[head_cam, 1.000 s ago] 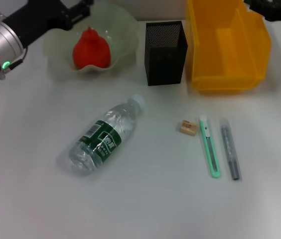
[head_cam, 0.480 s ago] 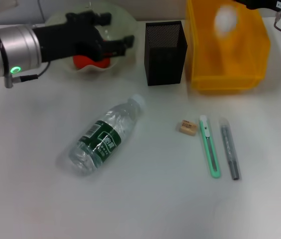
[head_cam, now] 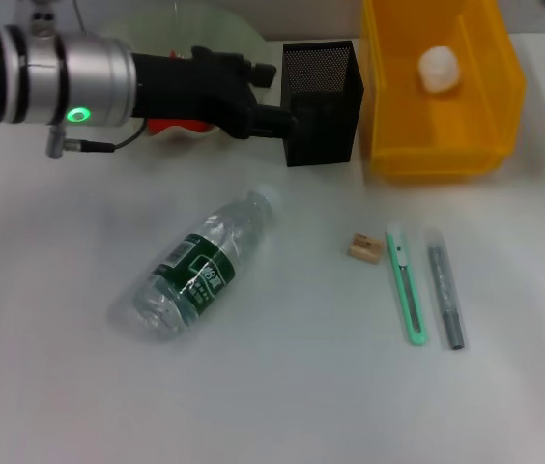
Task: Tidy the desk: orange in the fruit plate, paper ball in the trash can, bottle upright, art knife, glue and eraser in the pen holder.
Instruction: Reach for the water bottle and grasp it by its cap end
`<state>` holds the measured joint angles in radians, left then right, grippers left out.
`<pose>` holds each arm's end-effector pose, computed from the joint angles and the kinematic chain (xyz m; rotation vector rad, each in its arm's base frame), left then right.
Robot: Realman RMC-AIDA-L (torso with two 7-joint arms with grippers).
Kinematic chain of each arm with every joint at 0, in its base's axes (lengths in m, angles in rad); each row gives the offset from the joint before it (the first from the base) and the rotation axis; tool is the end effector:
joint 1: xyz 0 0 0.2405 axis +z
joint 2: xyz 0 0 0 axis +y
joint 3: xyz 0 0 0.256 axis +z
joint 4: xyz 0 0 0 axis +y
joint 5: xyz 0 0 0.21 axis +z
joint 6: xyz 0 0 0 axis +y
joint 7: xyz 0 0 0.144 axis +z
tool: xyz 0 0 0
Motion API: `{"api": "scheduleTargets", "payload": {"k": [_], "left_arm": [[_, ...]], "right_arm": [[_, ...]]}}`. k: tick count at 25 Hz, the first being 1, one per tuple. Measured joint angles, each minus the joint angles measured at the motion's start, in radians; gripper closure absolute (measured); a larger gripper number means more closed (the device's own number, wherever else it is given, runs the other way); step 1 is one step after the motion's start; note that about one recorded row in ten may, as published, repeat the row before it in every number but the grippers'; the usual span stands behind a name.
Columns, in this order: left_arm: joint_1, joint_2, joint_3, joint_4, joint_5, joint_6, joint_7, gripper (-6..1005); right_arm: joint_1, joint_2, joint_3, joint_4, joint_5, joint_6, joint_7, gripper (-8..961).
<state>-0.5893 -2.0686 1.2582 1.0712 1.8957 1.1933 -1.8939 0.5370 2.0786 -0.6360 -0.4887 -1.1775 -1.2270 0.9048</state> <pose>-0.1512 0.3889 -0.0090 -2.7254 -0.5016 -0.4409 0.2681 0.3925 0.0695 -1.8217 0.4249 1.0274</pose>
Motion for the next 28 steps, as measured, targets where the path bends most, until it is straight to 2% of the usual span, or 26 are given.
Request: {"api": "scheduleTargets", "payload": {"k": [1, 3, 6, 7, 10, 13, 16, 18, 19, 28], "left_arm": [[-0.044, -0.003, 0.011, -0.008, 0.079, -0.006, -0.090, 211], [-0.074, -0.003, 0.035, -0.005, 0.155, -0.010, -0.173, 211], [-0.085, -0.003, 0.048, -0.001, 0.187, -0.009, -0.207, 212], [-0.124, -0.006, 0.104, 0.017, 0.331, 0.002, -0.343, 212], [-0.159, -0.010, 0.219, 0.032, 0.474, -0.003, -0.481, 212], [-0.174, -0.011, 0.271, 0.032, 0.508, -0.009, -0.559, 212], [-0.174, -0.011, 0.271, 0.032, 0.508, -0.009, -0.559, 211], [-0.174, -0.012, 0.336, 0.026, 0.519, -0.027, -0.655, 211], [-0.174, -0.012, 0.336, 0.026, 0.519, -0.027, -0.655, 211], [-0.167, -0.011, 0.426, -0.033, 0.549, -0.190, -0.766, 212]], "right_arm": [[-0.018, 0.000, 0.000, 0.021, 0.064, -0.038, -0.045, 246], [-0.061, 0.000, 0.001, 0.060, 0.195, -0.116, -0.120, 246], [-0.092, 0.000, 0.011, 0.078, 0.244, -0.143, -0.134, 246], [-0.097, -0.001, 0.026, 0.094, 0.244, -0.140, -0.140, 246], [-0.098, -0.002, 0.044, 0.115, 0.243, -0.139, -0.152, 246], [-0.101, -0.002, 0.054, 0.123, 0.240, -0.140, -0.156, 246], [-0.108, -0.002, 0.062, 0.123, 0.237, -0.145, -0.156, 246], [-0.111, -0.001, 0.062, 0.123, 0.236, -0.146, -0.153, 246], [-0.111, -0.001, 0.062, 0.123, 0.235, -0.146, -0.152, 246], [-0.112, 0.000, 0.053, 0.117, 0.232, -0.151, -0.150, 246]]}}
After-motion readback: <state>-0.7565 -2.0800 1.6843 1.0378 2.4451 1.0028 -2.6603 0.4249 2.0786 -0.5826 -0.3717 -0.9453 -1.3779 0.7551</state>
